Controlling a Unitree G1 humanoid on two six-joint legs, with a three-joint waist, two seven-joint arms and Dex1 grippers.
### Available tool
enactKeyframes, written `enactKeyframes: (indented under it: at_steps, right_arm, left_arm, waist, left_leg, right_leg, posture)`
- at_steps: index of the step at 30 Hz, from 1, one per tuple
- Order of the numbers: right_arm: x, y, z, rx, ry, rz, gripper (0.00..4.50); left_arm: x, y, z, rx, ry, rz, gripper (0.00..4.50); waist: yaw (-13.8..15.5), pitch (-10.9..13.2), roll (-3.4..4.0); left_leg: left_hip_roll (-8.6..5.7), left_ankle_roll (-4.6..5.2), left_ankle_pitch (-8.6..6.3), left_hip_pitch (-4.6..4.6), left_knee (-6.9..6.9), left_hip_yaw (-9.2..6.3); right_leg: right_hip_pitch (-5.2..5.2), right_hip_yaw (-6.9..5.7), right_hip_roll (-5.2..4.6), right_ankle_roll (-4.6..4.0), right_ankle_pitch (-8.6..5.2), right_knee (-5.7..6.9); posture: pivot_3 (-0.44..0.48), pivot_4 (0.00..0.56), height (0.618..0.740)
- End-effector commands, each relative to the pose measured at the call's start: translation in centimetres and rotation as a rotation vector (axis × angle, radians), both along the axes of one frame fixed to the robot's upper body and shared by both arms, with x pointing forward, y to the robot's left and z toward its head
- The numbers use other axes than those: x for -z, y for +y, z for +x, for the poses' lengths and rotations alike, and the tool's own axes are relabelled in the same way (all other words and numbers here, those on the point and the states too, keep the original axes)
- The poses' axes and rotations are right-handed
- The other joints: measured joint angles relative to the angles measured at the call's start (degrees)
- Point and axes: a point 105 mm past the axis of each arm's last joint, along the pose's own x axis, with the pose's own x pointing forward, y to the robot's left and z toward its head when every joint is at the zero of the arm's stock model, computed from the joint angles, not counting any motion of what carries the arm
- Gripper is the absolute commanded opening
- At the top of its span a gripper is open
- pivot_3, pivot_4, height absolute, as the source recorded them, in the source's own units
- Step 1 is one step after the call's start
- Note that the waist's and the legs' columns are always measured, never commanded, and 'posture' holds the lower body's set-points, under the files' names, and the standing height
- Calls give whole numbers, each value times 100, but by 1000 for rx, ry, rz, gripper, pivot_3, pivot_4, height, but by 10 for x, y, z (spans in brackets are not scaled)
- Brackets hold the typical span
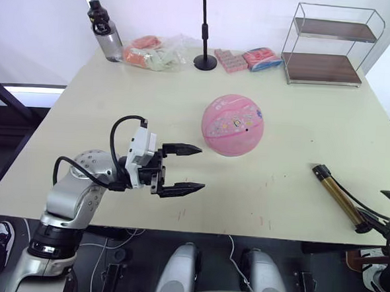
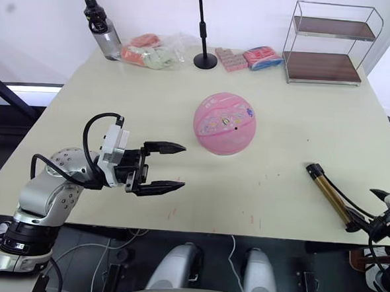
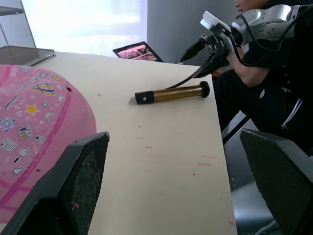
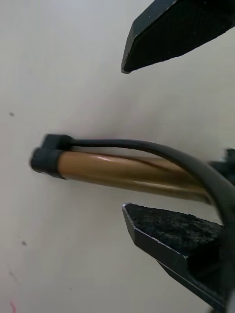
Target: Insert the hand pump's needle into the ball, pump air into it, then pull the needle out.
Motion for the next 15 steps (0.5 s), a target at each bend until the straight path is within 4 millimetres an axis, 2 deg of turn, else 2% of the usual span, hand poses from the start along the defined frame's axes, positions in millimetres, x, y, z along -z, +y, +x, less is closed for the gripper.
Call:
enactKeyframes:
  at_steps: [1, 9, 15]
  right_arm:
    - [-18, -9, -5, -3, -13, -21, 4453]
    - [-32, -12, -28, -61, 4, 15, 4453]
    - [-38, -19, -32, -45, -20, -16, 4453]
  left_arm:
    - [-7, 0, -1, 10, -35, -10, 4500]
    - [-5, 2, -3, 4, -26, -8, 4500]
    - [-2, 2, -4, 9, -19, -5, 4500]
  waist:
    - [8, -1, 2]
    - [21, -1, 1]
    - [19, -1, -1]
  left_leg:
    - [0, 0, 0, 2, 0, 0]
    - [2, 1, -1, 8, -3, 5]
    - [3, 3, -2, 13, -2, 10]
  right_leg:
    - [0, 5, 0, 3, -2, 1]
    - [1, 14, 3, 8, -5, 1]
    - [1, 22, 3, 11, -6, 1]
  posture:
    - [0, 150, 740]
    - [0, 150, 740]
    - [0, 150, 740]
